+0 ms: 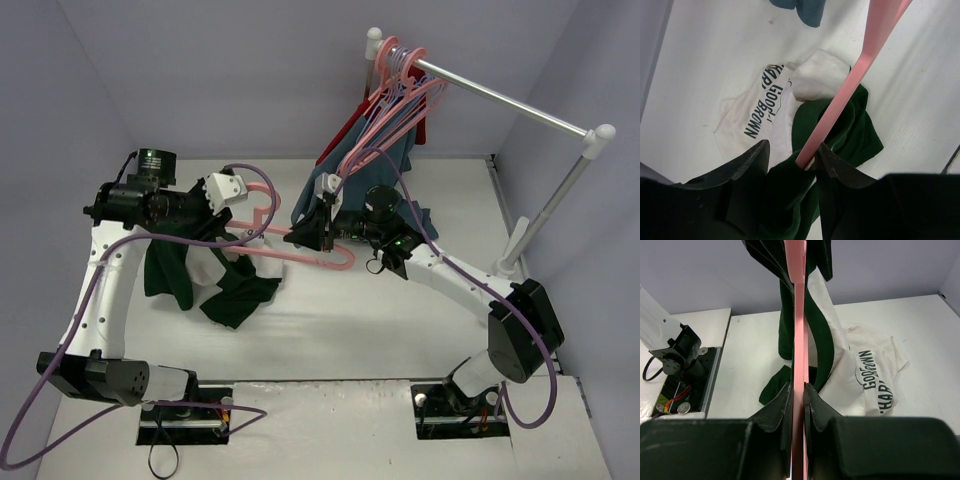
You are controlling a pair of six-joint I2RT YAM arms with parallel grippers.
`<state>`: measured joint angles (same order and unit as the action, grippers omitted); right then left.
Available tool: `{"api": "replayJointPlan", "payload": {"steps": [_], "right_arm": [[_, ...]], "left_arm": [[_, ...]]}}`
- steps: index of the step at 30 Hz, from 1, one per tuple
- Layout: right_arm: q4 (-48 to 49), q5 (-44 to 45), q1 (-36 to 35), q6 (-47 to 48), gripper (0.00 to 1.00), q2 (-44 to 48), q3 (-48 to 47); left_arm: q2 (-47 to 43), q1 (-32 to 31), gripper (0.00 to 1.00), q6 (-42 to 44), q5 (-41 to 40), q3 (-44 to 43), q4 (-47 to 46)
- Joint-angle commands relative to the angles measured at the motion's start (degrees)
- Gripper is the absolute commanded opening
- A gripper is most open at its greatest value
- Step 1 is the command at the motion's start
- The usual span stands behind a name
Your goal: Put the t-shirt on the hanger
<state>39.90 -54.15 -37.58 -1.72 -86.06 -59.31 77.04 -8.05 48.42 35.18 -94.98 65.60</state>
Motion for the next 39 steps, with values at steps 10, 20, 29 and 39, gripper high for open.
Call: {"api": "replayJointPlan", "payload": {"steps": [10, 20, 29, 39], "right_arm": [[6.8, -3.7, -0.4, -0.5, 0.0, -0.4, -6.2], [6.4, -2.3, -0.2, -2.9, 0.23, -1.9, -7.4], [-1.0, 27.0, 3.8, -7.1, 0.77, 8.1, 1.5], [-12.8, 50.4, -0.3, -17.8, 0.63, 20.4, 6.2]], "left_arm": [[-0.1, 0.5, 0.0, -2.3, 16.3, 0.6, 0.1], [-2.9, 0.4, 0.0, -7.4, 18.6, 1.1, -1.4], [-12.8, 0.5, 0.0, -16.8, 8.1, 7.5, -12.3], [-16.5, 0.3, 0.0, -25.4, 3.4, 12.4, -16.9]]}}
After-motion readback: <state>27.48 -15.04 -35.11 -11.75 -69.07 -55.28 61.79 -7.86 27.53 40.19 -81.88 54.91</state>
